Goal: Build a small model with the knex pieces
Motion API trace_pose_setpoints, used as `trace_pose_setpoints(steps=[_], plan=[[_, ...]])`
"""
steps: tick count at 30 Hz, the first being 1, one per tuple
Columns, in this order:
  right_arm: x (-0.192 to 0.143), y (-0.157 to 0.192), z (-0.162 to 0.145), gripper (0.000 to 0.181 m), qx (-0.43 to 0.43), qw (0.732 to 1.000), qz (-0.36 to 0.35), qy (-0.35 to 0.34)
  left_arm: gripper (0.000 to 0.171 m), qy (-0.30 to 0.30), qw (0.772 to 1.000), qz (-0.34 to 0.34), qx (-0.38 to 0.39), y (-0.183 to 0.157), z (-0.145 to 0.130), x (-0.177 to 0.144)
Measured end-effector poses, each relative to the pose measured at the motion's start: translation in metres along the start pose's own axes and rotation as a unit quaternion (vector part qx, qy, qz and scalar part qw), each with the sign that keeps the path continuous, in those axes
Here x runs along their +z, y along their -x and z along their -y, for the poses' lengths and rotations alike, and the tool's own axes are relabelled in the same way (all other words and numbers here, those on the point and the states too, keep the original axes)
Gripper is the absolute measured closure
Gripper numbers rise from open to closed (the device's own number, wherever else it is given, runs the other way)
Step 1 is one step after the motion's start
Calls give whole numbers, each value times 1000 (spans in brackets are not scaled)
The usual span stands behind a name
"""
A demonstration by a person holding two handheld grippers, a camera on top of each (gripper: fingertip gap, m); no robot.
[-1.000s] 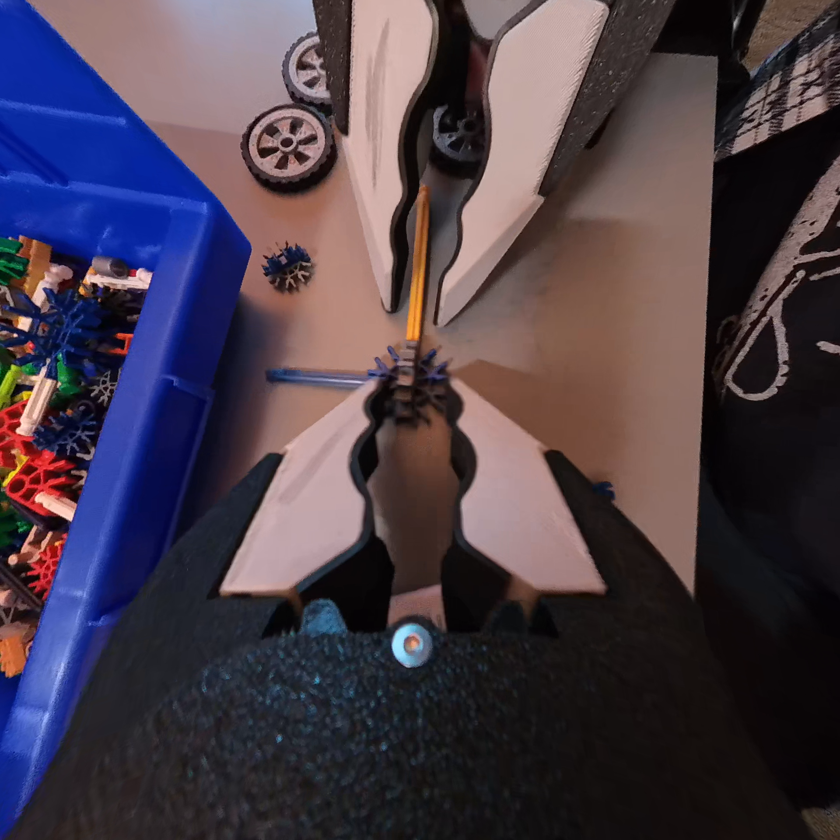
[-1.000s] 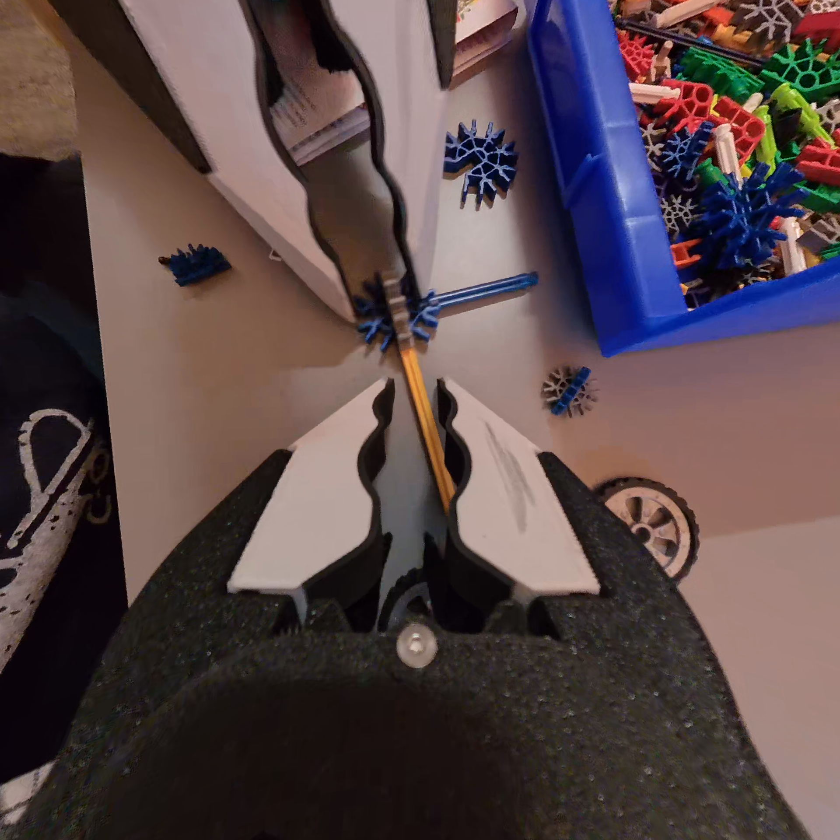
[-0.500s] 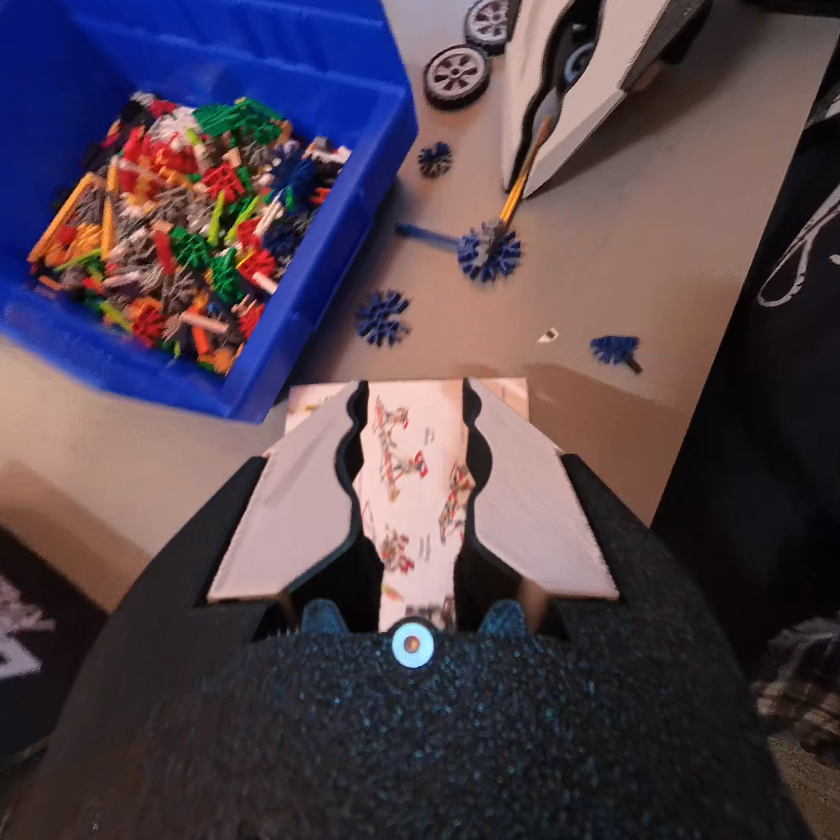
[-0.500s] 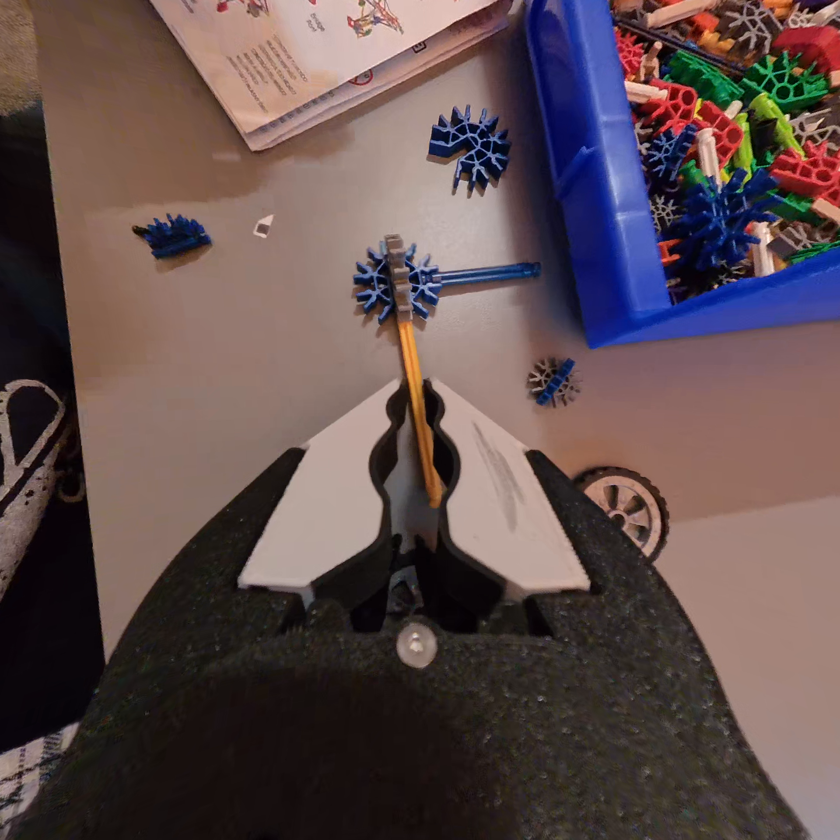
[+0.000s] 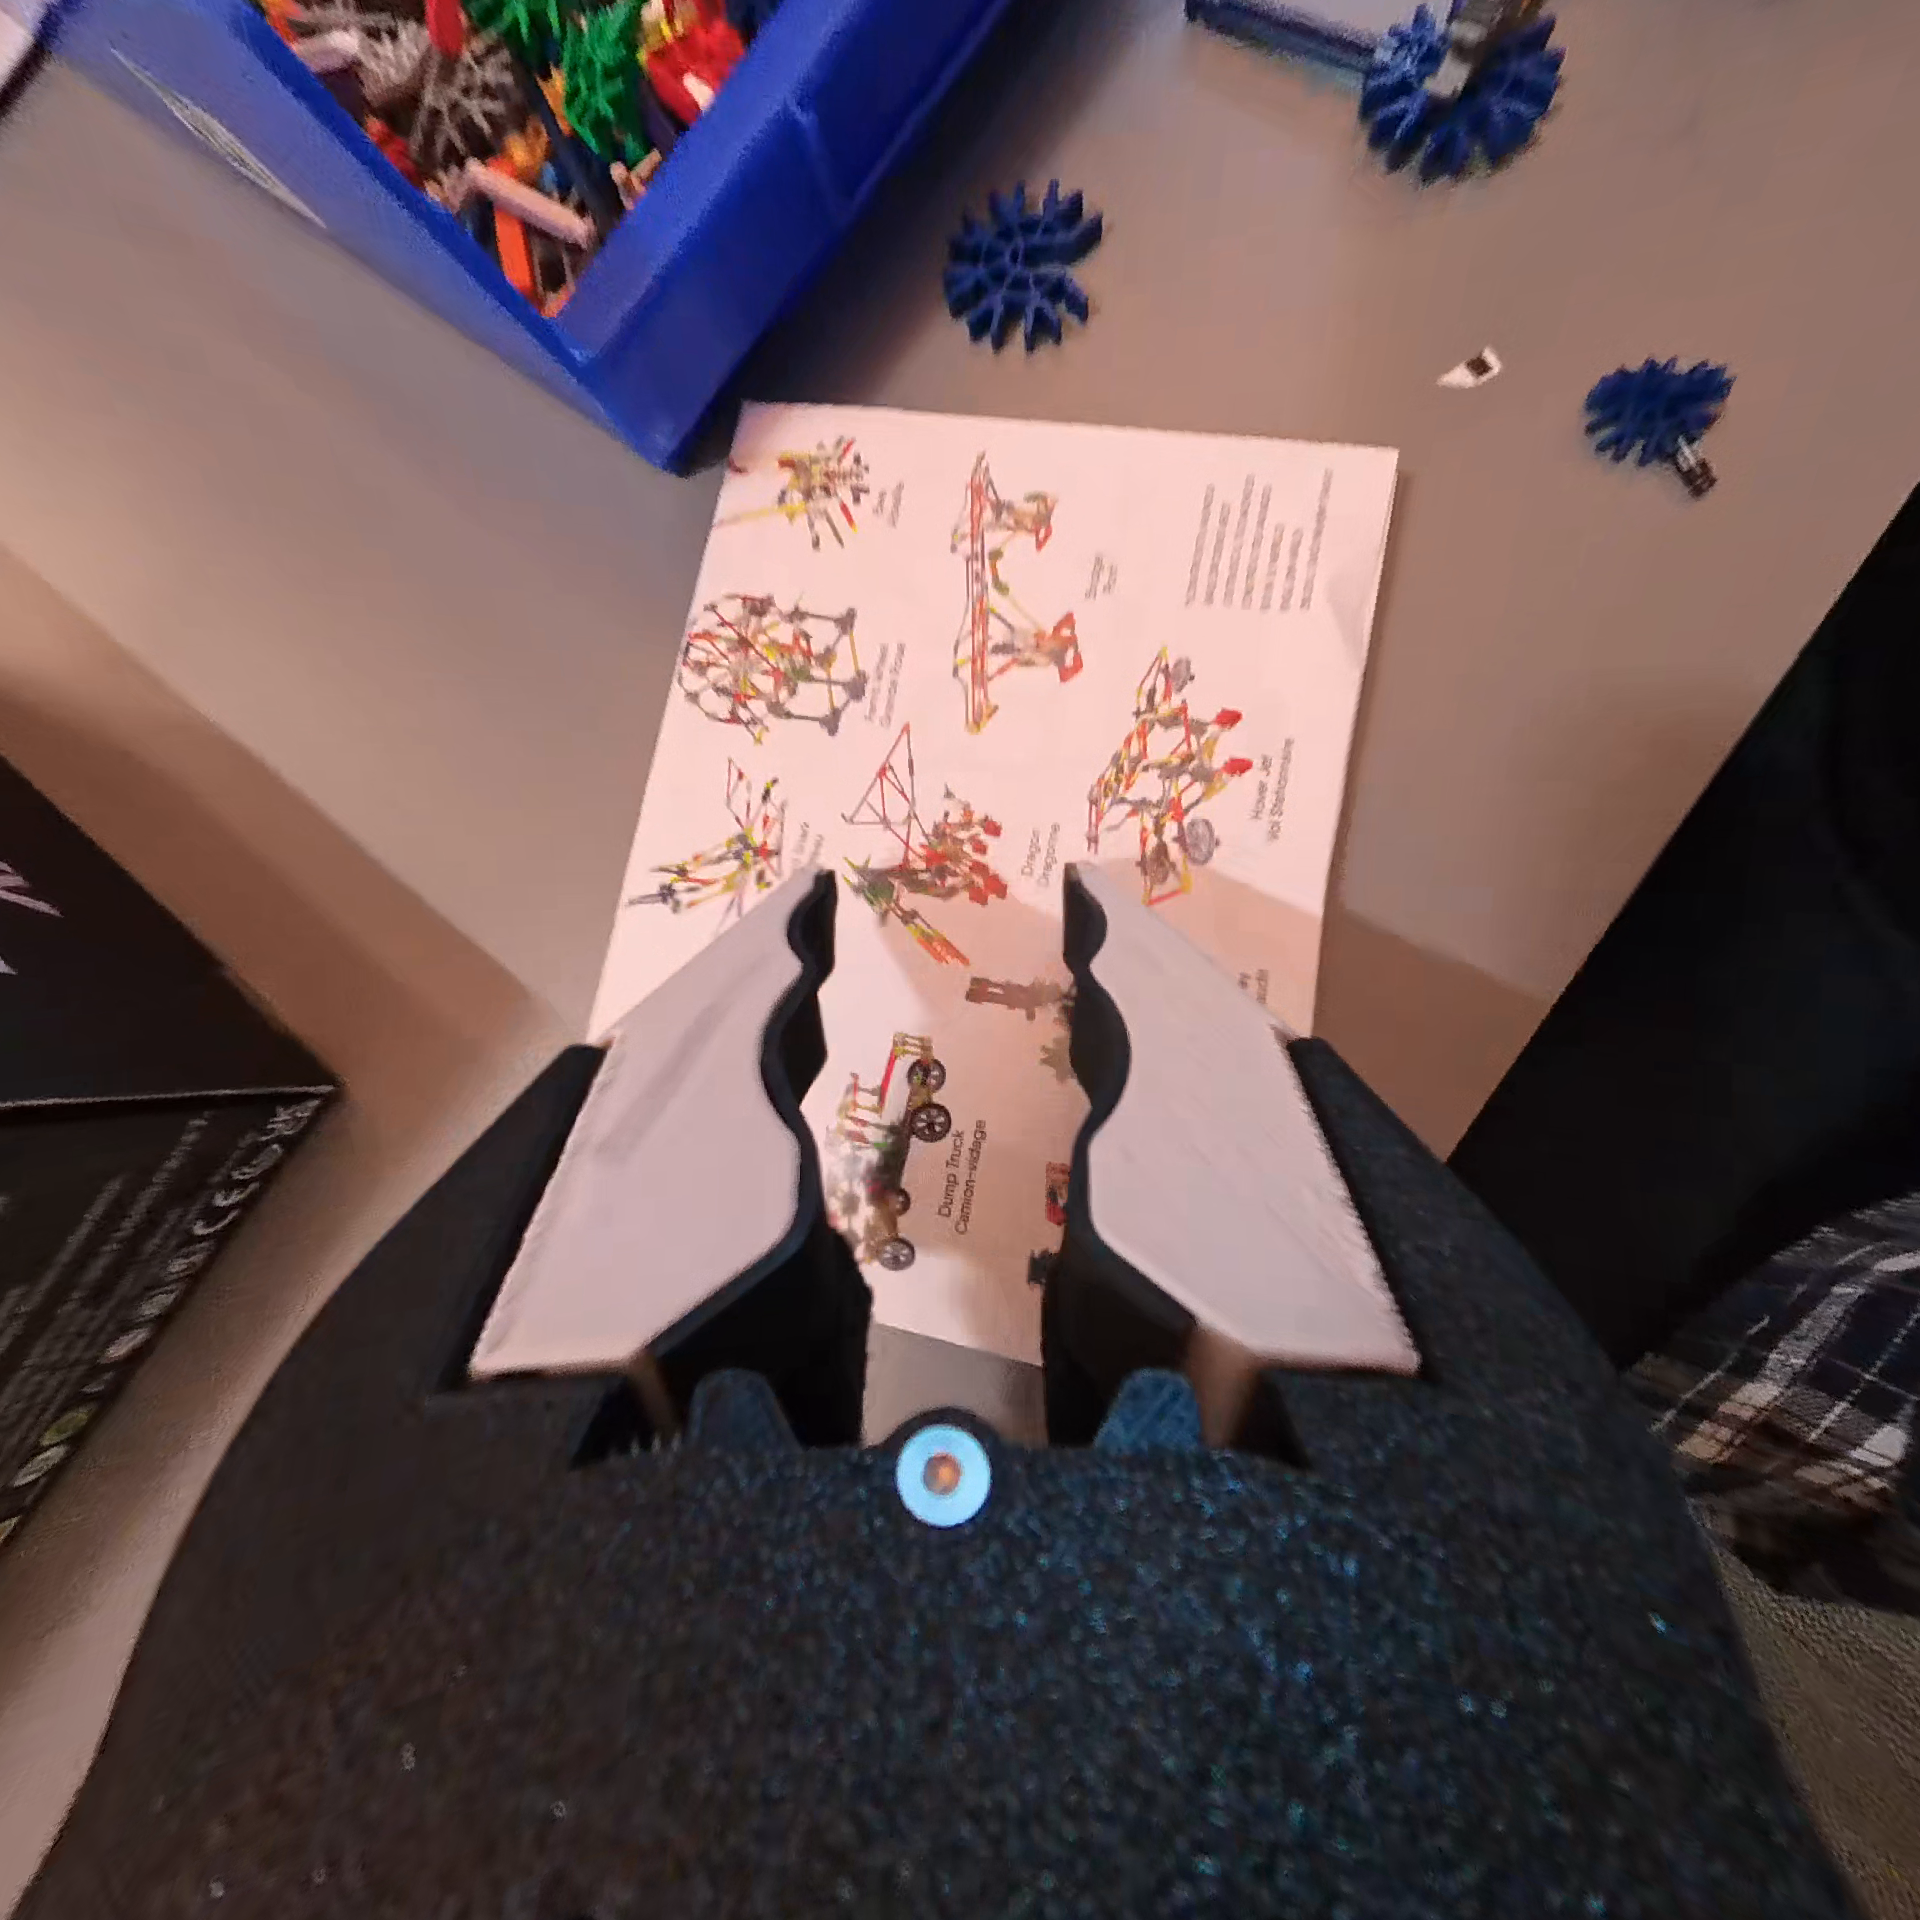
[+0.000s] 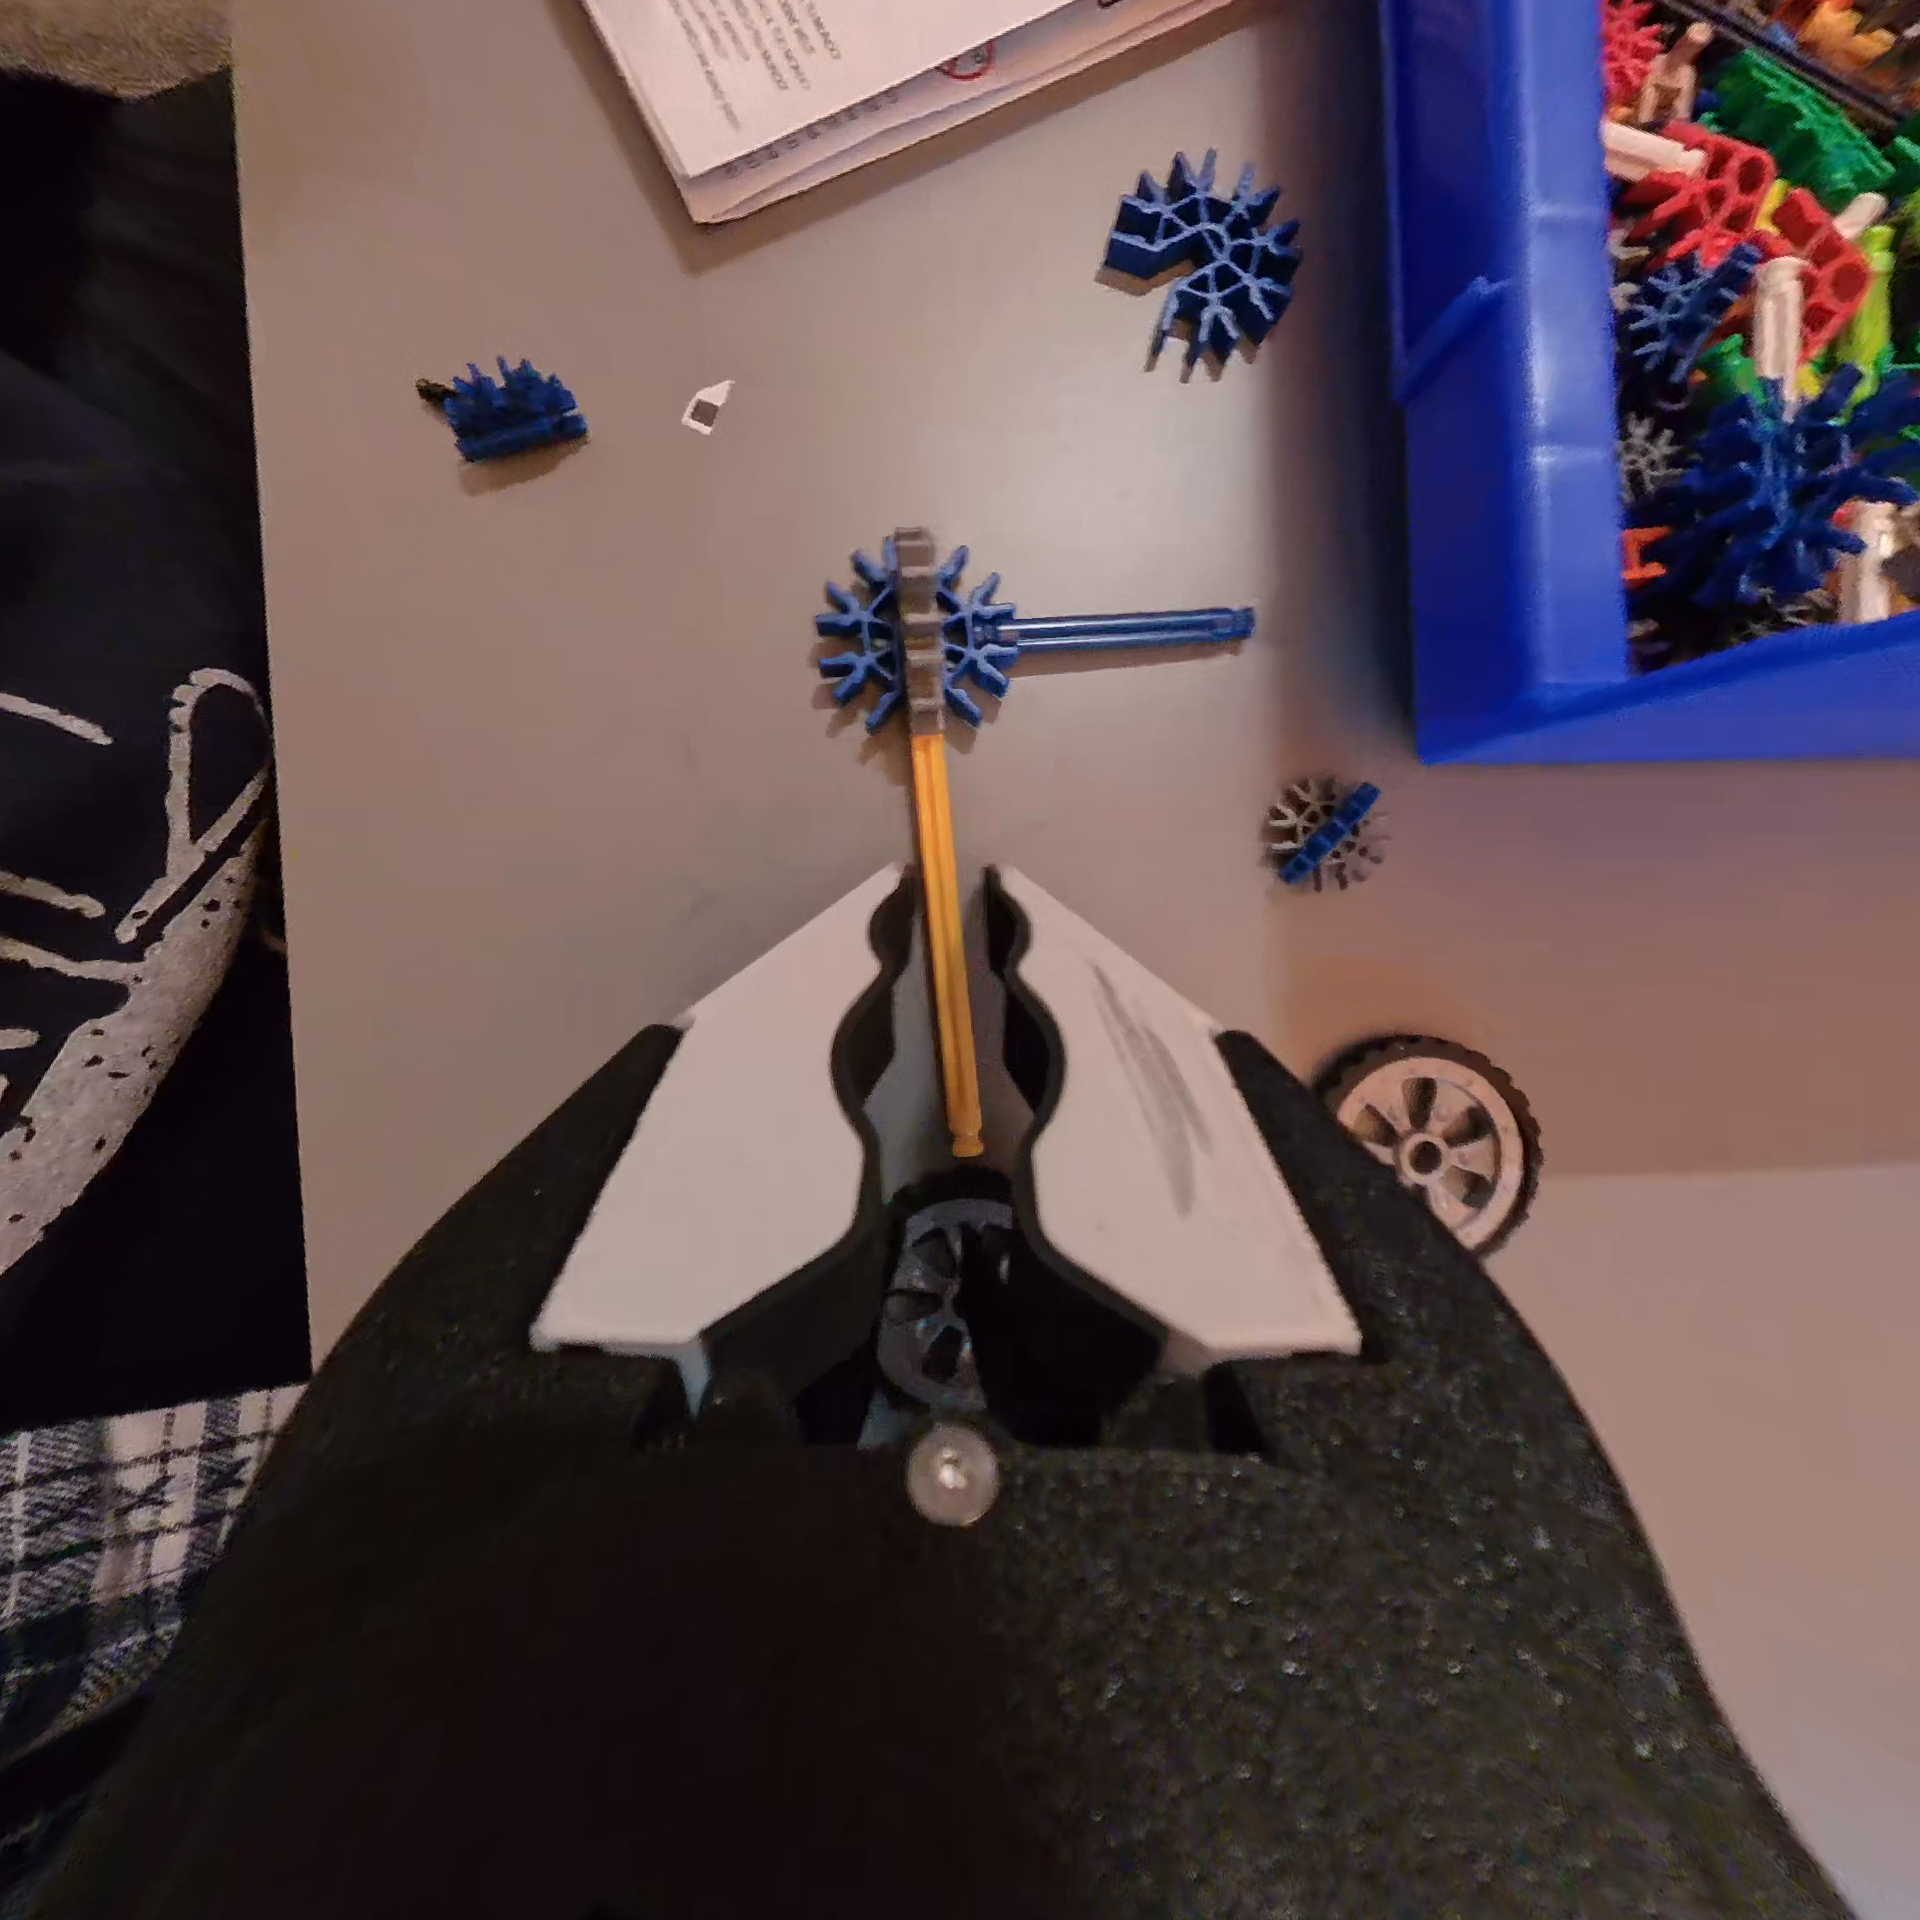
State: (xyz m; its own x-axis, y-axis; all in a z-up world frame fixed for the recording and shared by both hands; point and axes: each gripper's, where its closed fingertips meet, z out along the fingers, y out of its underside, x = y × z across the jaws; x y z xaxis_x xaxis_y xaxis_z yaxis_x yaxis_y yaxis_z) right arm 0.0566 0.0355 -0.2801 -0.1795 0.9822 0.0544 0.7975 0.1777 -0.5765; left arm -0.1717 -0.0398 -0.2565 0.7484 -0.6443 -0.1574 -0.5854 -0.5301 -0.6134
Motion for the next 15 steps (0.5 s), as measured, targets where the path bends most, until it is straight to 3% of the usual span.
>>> trace_pose_setpoints(steps=[1,9,15], plan=[[-1,-2,0,161,4,1000,-5,1,130,4,1000,-2,0,-1,-3,2],[4,1,20,157,-5,1000,-12,-10,131,-3,1000,-16,-10,-6,-12,12],[14,5,18,165,-14,1000,1,2,131,-17,1000,-22,-11,-9,-14,10]])
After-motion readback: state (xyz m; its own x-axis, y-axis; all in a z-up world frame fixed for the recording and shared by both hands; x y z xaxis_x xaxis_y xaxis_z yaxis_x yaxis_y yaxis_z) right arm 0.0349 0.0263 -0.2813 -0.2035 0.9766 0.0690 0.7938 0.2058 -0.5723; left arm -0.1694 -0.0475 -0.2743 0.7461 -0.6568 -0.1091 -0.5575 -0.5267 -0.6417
